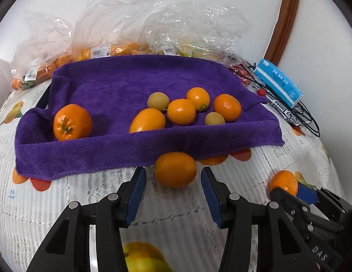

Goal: Organize fruits
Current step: 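Grasp the orange on the cloth with left tool while right holds the mandarin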

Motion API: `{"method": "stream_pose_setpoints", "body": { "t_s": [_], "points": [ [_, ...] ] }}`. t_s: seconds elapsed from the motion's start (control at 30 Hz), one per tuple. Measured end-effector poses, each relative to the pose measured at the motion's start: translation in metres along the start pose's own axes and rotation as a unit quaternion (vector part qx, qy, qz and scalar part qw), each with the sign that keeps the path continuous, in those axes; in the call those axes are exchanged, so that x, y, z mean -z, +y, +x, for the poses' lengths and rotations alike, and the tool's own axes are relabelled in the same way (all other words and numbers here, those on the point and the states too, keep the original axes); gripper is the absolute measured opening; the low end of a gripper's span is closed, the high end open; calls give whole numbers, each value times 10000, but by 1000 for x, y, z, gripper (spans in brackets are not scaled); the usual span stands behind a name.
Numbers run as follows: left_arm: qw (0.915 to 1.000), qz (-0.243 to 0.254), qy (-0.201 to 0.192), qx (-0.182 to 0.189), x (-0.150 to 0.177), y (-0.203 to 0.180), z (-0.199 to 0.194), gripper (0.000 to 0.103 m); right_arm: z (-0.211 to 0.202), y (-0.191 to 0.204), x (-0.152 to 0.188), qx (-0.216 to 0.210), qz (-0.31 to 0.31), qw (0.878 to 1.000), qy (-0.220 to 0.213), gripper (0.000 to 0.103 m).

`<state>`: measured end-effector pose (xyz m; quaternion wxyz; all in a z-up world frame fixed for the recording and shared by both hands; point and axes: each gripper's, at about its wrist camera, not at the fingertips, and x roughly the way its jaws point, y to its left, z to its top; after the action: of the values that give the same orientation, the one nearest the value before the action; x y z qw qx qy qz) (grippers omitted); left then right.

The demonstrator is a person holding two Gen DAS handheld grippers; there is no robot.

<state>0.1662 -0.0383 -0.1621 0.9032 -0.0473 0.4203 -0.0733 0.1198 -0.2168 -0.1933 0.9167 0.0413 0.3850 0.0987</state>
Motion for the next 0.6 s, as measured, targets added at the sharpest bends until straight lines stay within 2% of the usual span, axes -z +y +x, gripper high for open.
{"method": "stream_pose_setpoints", "body": {
  "t_s": [0.17, 0.2, 0.43, 0.6],
  "points": [
    [9995, 2, 30, -325, -4, -7, 6, 47, 0, -1, 0, -29, 22, 10000, 0, 41],
    [9992, 14, 22, -399, -4, -8, 6, 38, -1, -1, 0, -34, 27, 10000, -1, 41],
    [9993, -251, -187, -190, -3, 2, -5, 38, -2, 2, 0, -70, -45, 10000, -30, 41],
    [9993, -342, -62, -142, 7, 9, -11, 38, -3, 7, 0, -119, -168, 9998, -70, 40]
  ]
}}
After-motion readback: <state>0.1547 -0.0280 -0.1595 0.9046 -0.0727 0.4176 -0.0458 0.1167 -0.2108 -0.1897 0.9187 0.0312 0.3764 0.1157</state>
